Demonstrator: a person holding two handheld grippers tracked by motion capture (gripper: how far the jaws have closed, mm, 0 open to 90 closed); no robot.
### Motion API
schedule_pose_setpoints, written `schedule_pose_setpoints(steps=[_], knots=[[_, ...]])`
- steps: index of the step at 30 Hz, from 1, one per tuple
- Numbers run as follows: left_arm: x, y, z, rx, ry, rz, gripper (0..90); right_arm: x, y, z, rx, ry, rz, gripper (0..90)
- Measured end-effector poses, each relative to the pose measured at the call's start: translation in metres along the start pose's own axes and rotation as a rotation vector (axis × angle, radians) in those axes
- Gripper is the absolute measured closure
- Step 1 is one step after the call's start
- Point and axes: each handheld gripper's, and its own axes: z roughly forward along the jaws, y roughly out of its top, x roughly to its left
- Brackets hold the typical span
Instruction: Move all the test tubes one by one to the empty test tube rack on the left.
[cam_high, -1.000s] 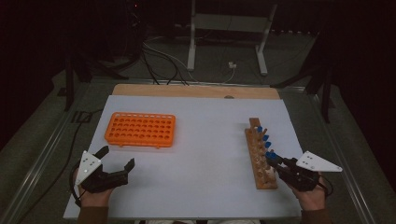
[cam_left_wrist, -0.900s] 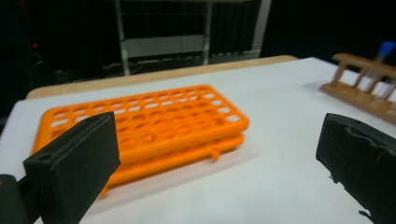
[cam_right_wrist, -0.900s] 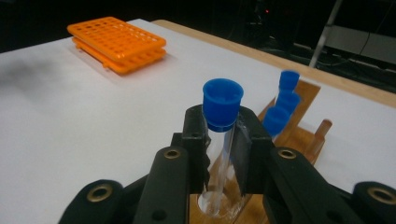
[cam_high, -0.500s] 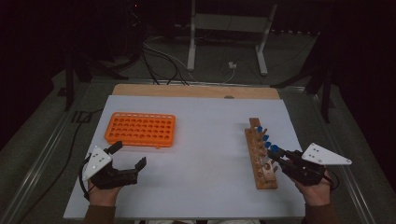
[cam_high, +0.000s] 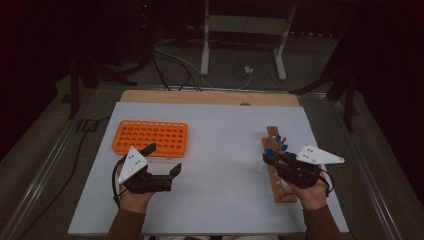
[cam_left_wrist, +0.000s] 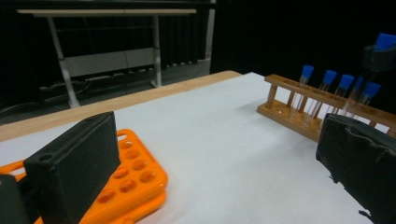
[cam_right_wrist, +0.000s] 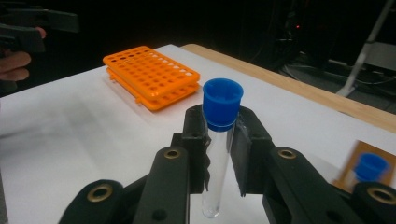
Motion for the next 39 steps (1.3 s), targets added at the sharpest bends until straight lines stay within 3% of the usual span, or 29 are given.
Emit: schedule_pose_setpoints(steps=[12,24,32,36,37,39], knots=[[-0.013,0.004,0.039,0.048,-0.042,-0.015,2.2,0.015,0.012,0.044,0.023,0.057,-0.003,76.5],[-0.042,0.004,0.084,0.114,-0.128,0.03,10.6,0.027,0.022,0.073,0.017,0.092,0.018,76.5],[-0.058,0.004,0.101,0.124,-0.167,0.047,33.7,0.035,0.024,0.084,0.021,0.117,0.016,76.5],[-0.061,0.002,0.105,0.127,-0.21,0.058,50.3,0.038,0.025,0.086,0.017,0.128,0.014,76.6],[-0.062,0.002,0.105,0.129,-0.218,0.063,58.9,0.039,0.025,0.087,0.02,0.134,0.012,76.5],[-0.063,0.002,0.105,0.127,-0.226,0.063,61.2,0.04,0.025,0.088,0.02,0.136,0.011,76.5]])
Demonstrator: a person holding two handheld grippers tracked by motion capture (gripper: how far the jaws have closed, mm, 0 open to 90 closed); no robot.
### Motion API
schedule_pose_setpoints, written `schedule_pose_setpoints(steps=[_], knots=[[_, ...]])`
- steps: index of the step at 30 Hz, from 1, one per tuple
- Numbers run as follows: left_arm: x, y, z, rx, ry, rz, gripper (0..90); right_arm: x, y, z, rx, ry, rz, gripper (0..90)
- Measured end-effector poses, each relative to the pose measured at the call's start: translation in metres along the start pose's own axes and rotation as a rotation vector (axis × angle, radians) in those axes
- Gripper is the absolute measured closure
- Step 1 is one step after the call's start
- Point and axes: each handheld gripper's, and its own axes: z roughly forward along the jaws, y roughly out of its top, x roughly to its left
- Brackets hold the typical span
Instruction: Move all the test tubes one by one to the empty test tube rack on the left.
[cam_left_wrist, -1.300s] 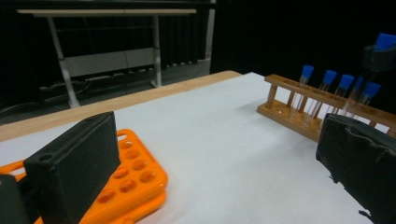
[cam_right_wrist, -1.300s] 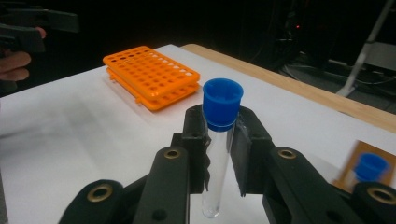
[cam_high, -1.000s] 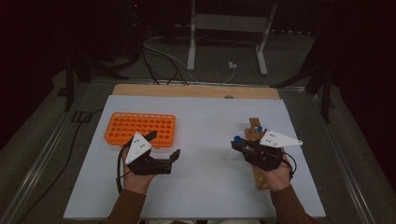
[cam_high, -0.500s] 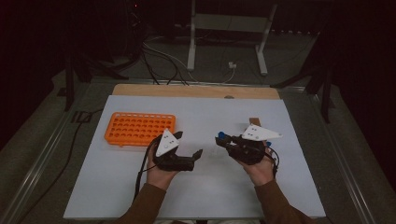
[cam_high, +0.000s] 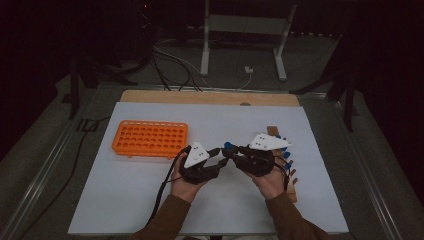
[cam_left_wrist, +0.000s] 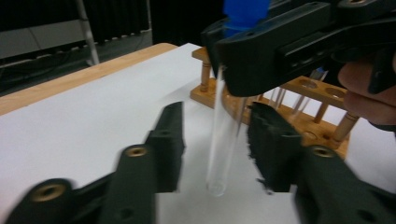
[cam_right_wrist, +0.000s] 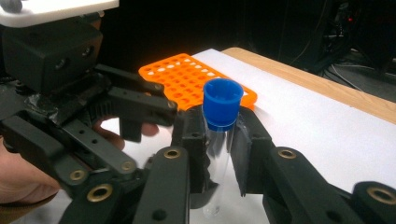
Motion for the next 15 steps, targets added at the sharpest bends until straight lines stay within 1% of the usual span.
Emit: schedule_pose_setpoints(steps=[1,6,9,13,14,15], knots=[[0.0,0.0001,0.0,-0.001,-0.003,0.004,66.5,0.0009,-0.0005,0.0011,0.003,0.006,0.004,76.5],[-0.0004,0.0005,-0.001,-0.006,-0.008,0.011,70.6,0.0022,-0.0022,0.0033,0.012,0.015,0.005,76.5],[-0.0002,0.0002,-0.0017,-0.003,-0.016,0.019,76.9,0.0023,-0.0029,0.0047,0.014,0.018,0.008,76.6],[-0.0005,0.0002,-0.0029,-0.004,-0.015,0.033,77.7,0.0025,-0.0025,0.005,0.017,0.024,0.008,75.7],[-0.0004,0.0002,-0.0033,-0.004,-0.009,0.034,77.8,0.0022,-0.0025,0.0045,0.016,0.028,0.011,73.8],[0.0004,0.0002,-0.0037,-0.004,-0.005,0.032,77.8,0.0019,-0.0025,0.0036,0.01,0.03,0.016,69.3]])
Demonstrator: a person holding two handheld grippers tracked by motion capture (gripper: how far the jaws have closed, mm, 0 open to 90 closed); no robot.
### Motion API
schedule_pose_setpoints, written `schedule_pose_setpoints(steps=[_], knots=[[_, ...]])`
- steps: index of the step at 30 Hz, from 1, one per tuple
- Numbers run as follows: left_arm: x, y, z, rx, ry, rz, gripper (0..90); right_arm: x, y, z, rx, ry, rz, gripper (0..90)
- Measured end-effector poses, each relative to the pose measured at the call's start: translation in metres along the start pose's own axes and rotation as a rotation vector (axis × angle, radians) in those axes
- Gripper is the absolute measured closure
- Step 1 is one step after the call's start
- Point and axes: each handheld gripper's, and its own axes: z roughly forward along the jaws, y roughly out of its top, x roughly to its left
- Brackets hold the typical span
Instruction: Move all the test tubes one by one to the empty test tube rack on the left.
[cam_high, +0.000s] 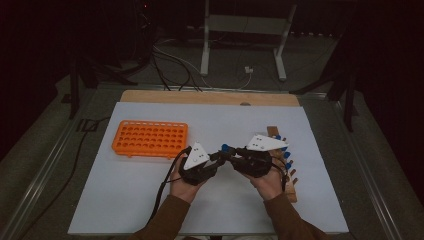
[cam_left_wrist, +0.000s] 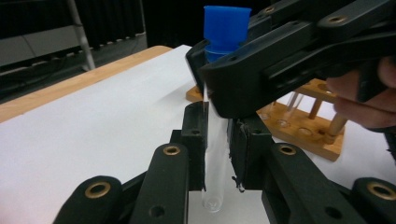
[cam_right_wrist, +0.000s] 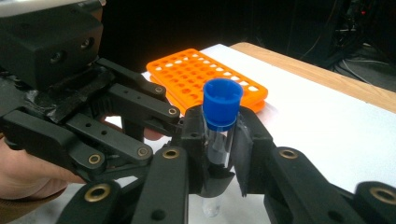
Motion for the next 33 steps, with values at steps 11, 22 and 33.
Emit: schedule_pose_setpoints(steps=[11,22,33], knots=[[0.015,-0.002,-0.011,-0.002,0.062,-0.031,78.0,-0.006,-0.003,-0.016,-0.03,-0.076,0.013,32.7],[0.038,-0.005,-0.036,-0.028,0.134,-0.073,78.0,-0.011,-0.02,-0.038,-0.014,-0.181,0.016,14.7],[0.067,-0.014,-0.054,-0.039,0.237,-0.095,78.1,-0.018,-0.03,-0.053,-0.024,-0.197,0.029,8.1]])
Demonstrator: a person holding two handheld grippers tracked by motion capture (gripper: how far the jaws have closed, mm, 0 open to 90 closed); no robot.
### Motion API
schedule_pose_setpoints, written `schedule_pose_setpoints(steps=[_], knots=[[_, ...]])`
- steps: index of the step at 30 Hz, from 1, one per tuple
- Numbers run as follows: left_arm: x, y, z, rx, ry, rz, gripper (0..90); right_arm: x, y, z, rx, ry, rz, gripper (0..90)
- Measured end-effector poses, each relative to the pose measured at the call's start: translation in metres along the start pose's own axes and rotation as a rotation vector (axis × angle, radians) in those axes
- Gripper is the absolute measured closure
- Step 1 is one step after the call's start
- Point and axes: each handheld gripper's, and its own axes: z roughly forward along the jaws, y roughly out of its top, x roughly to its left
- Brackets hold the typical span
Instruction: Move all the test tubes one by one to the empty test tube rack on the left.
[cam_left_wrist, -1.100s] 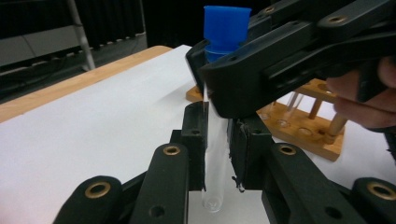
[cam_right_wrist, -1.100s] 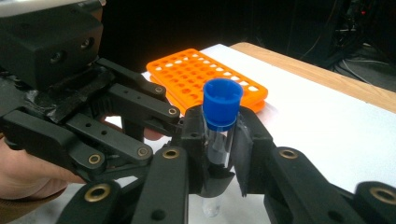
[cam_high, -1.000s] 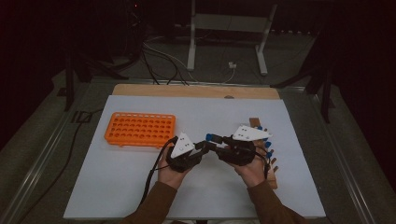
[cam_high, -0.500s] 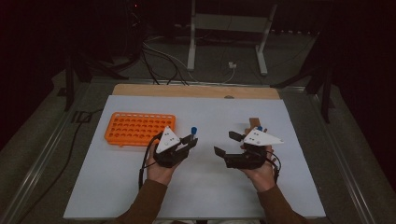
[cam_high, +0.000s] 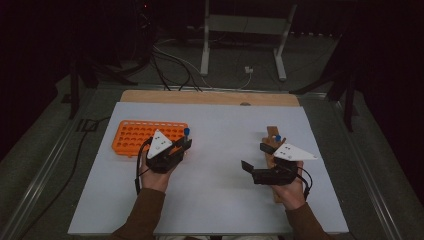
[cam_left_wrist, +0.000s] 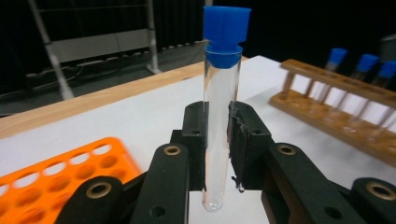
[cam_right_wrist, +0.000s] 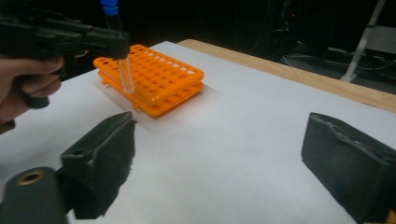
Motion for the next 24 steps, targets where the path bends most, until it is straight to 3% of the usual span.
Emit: schedule_pose_setpoints(steps=[10,19,24], knots=[[0.022,-0.009,0.013,0.002,0.071,-0.022,78.1,-0.004,-0.004,-0.005,-0.019,-0.003,0.012,4.3],[0.032,-0.019,0.028,0.036,0.107,-0.048,78.0,-0.005,-0.004,-0.008,-0.033,0.002,0.015,4.5],[0.034,-0.025,0.034,0.072,0.118,-0.044,78.0,-0.004,-0.004,-0.007,-0.031,0.004,0.013,4.5]])
